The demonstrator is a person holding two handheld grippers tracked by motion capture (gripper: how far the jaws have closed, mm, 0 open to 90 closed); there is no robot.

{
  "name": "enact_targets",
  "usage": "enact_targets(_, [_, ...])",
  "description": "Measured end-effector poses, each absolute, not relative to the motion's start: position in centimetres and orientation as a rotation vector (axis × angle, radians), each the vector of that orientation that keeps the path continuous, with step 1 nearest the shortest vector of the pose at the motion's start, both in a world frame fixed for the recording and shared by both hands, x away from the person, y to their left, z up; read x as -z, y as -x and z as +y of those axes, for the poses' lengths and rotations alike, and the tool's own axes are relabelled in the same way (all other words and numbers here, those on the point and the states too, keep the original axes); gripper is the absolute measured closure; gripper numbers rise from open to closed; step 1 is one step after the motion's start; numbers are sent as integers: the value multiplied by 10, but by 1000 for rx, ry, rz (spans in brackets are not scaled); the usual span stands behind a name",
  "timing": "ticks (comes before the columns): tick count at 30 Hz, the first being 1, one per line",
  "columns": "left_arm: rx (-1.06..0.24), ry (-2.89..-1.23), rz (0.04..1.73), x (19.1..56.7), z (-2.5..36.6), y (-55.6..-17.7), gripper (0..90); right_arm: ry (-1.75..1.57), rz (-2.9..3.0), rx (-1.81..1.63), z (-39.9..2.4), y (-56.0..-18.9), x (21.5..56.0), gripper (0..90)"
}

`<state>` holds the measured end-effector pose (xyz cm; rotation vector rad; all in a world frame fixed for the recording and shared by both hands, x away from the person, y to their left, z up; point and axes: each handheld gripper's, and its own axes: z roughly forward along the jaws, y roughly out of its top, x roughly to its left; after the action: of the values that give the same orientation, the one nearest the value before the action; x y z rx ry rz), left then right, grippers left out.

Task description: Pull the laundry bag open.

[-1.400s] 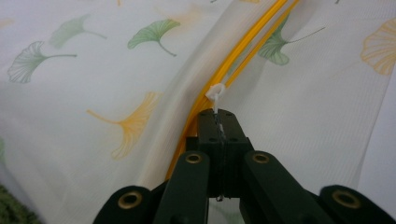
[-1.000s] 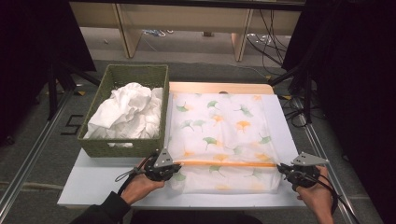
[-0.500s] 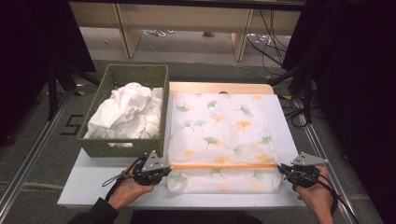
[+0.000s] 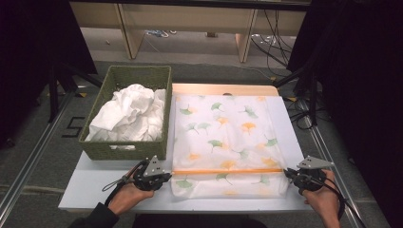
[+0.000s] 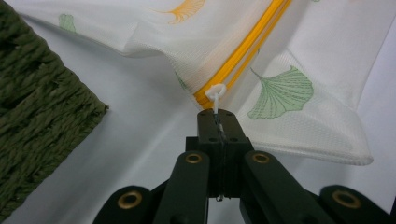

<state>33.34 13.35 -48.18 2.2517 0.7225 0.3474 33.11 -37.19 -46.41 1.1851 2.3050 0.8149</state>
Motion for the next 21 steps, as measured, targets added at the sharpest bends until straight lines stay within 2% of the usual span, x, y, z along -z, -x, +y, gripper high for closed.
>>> enact_targets(13, [-360, -2298, 718, 486, 129, -334, 880, -1202, 2328, -788, -372, -332, 472, 847])
enact_targets(18, [-353, -2277, 760, 486, 133, -336, 791, -1196, 2321, -787, -374, -334, 473, 783])
enact_targets(21, [-367, -2268, 779, 485, 133, -336, 642, -1241, 2280, -781, -374, -334, 473, 640])
